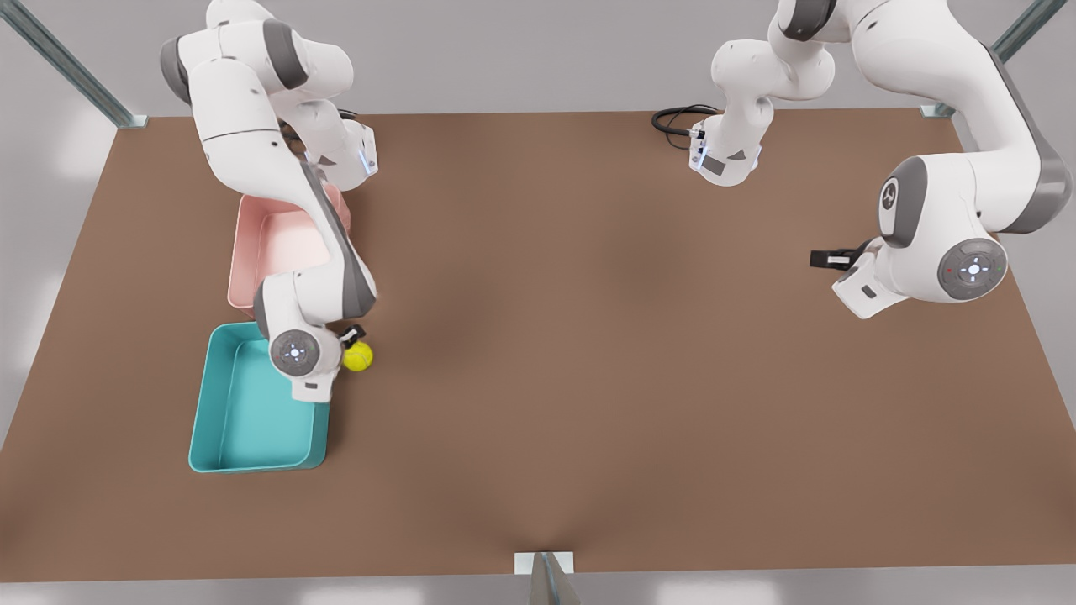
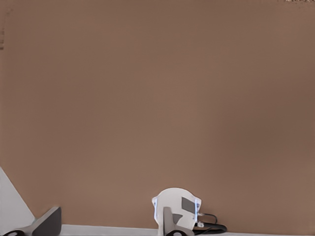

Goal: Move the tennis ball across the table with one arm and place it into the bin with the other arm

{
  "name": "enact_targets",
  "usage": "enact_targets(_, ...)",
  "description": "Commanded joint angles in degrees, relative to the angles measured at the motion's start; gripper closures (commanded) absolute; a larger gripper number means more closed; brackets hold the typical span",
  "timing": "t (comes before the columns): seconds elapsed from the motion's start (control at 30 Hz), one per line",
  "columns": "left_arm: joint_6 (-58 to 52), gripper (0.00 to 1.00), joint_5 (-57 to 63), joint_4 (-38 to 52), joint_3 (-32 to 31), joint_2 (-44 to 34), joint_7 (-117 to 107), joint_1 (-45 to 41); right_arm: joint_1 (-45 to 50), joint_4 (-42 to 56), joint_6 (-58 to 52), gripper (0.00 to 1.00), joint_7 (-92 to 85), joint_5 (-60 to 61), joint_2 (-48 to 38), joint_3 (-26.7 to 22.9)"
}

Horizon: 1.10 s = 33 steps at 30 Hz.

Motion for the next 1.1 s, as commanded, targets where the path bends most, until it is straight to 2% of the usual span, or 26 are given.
enact_targets(0.0,-0.15,0.00,0.01,-0.03,0.00,-0.07,-6.85,0.03,-0.31,-3.81,9.87,0.00,-39.19,2.14,-1.83,-0.02)
enact_targets(0.17,-0.15,0.00,0.01,-0.03,0.00,-0.07,-6.85,-0.05,-0.31,-13.92,21.21,0.00,-39.63,1.96,-6.58,-0.02)
enact_targets(0.4,-0.15,0.00,0.01,-0.03,-0.08,0.02,-6.94,-0.05,-0.31,-15.59,28.16,0.00,-40.42,1.70,-4.91,-0.11)
enact_targets(1.07,-0.15,0.00,0.01,0.06,-0.08,0.81,-6.85,0.04,-1.80,-17.35,30.27,0.00,-42.44,1.61,-1.22,-0.11)
